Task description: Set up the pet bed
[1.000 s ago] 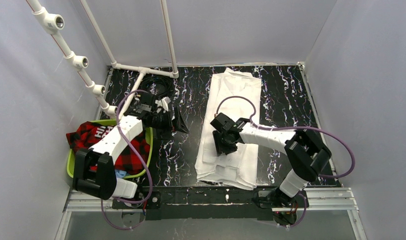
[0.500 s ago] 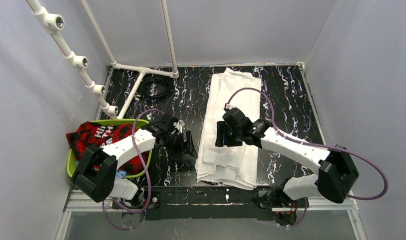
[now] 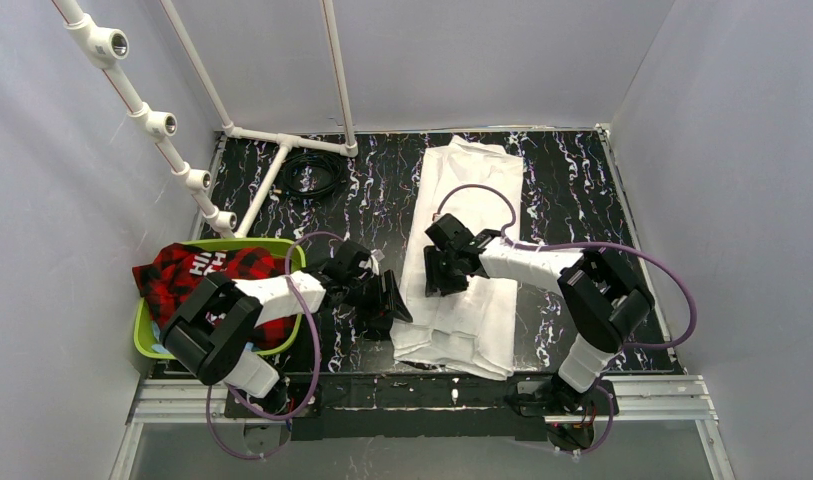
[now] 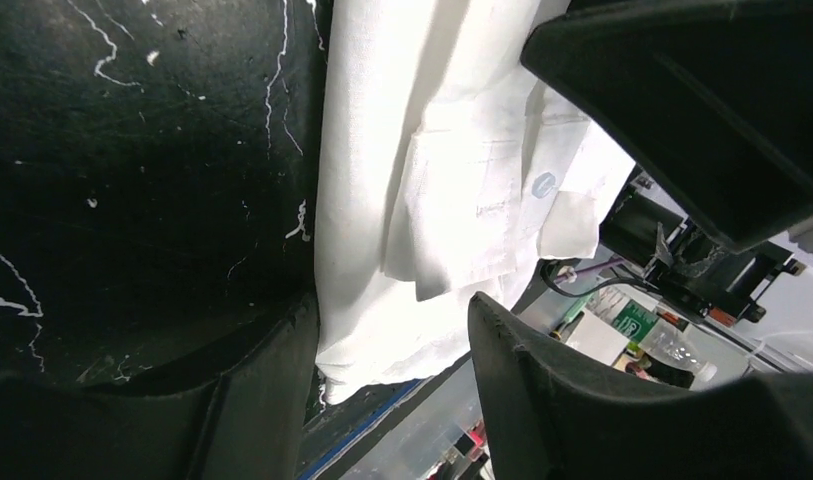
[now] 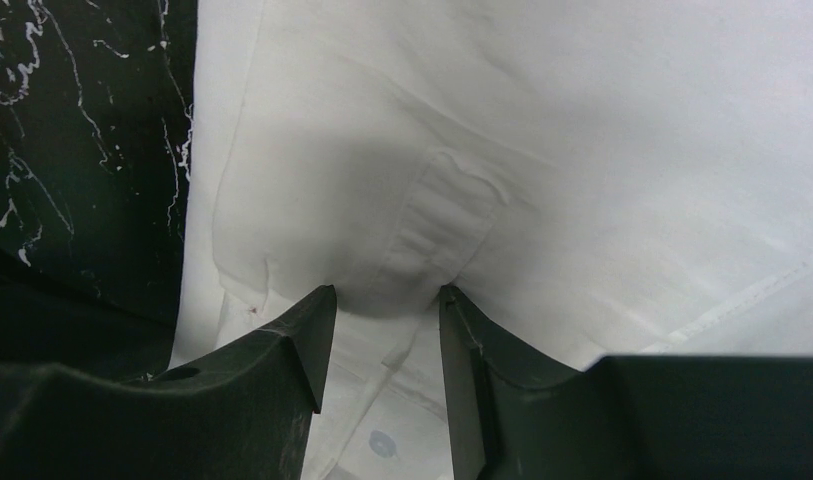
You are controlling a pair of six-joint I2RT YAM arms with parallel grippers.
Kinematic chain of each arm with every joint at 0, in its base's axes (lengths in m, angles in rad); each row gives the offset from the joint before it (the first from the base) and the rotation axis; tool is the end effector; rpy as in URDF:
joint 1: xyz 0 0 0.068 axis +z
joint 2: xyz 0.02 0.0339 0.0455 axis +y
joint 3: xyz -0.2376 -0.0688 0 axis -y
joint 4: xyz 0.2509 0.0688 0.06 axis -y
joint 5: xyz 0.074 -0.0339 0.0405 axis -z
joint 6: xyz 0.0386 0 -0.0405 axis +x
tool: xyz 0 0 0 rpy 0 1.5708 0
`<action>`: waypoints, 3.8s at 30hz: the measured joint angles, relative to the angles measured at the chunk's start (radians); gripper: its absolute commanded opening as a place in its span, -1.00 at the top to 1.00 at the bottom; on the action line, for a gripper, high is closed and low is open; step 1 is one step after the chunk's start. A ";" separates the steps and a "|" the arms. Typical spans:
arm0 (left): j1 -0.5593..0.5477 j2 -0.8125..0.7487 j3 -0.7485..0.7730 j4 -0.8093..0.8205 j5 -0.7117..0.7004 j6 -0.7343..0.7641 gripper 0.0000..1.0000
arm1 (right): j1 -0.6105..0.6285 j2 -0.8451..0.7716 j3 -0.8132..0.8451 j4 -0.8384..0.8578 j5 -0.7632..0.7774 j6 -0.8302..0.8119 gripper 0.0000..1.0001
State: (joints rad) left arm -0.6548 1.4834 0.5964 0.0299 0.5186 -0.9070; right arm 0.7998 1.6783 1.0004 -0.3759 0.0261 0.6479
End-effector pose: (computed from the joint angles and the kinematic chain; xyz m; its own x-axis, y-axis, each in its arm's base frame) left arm 0.2062 -0.1824 0.1123 -0.9887 -0.1033 -0.1082 0.0122 0.6653 -0.7465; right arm 0.2336 0.2390 0.1412 -0.9103 -0.0711 -0.4078 -0.1989 0.9391 0.2802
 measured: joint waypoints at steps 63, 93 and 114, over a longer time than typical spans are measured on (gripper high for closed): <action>-0.002 -0.165 -0.113 0.040 -0.089 -0.040 0.05 | -0.007 0.117 0.208 0.131 -0.088 0.048 0.19; -0.031 -0.176 -0.109 0.032 0.118 -0.084 0.82 | 0.006 0.324 0.337 0.093 -0.113 0.161 0.37; -0.068 -0.352 0.145 -0.564 0.117 0.077 -0.19 | 0.008 0.374 0.443 0.054 -0.048 0.111 -0.03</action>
State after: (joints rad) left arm -0.7223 1.1316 0.7410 -0.5339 0.6357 -0.8303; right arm 0.8082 2.0521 1.4437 -0.3222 -0.0216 0.7593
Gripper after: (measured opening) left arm 0.561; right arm 0.394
